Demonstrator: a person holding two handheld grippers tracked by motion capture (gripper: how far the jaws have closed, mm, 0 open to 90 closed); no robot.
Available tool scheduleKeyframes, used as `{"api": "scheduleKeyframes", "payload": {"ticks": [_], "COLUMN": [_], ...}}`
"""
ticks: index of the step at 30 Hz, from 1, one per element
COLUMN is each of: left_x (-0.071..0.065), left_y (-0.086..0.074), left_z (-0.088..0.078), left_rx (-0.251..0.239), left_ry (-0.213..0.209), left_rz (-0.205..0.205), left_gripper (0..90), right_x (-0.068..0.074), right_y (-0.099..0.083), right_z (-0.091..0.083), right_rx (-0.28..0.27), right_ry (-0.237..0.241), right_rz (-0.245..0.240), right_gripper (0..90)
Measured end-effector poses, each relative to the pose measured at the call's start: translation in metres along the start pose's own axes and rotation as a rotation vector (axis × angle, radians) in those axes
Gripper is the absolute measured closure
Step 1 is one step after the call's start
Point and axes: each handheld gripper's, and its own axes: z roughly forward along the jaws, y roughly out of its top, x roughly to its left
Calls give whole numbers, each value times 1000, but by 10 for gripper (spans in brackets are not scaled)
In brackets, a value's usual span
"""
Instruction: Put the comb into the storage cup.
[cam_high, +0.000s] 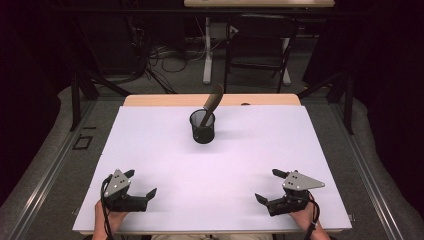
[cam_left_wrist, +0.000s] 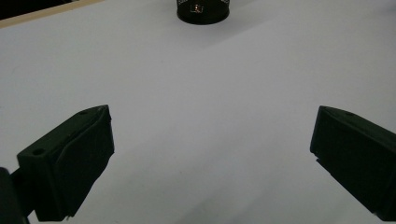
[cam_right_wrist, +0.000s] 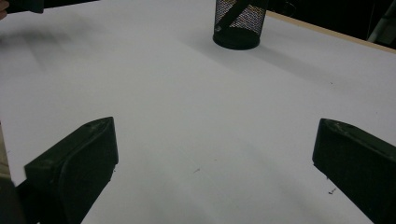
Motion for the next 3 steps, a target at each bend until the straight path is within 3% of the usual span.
{"api": "scheduleKeyframes", "payload": {"ticks": [3], "left_x": [1], "left_y": [1], "left_z": [1], "left_rx": [4], "left_ry": [-3], "left_rz": [3], "left_gripper": [0], "right_x": [-1], "right_y": [0], "right_z": [0], "right_rx": [-2], "right_ry": [0], "right_rz": [4], "right_gripper": [0]}}
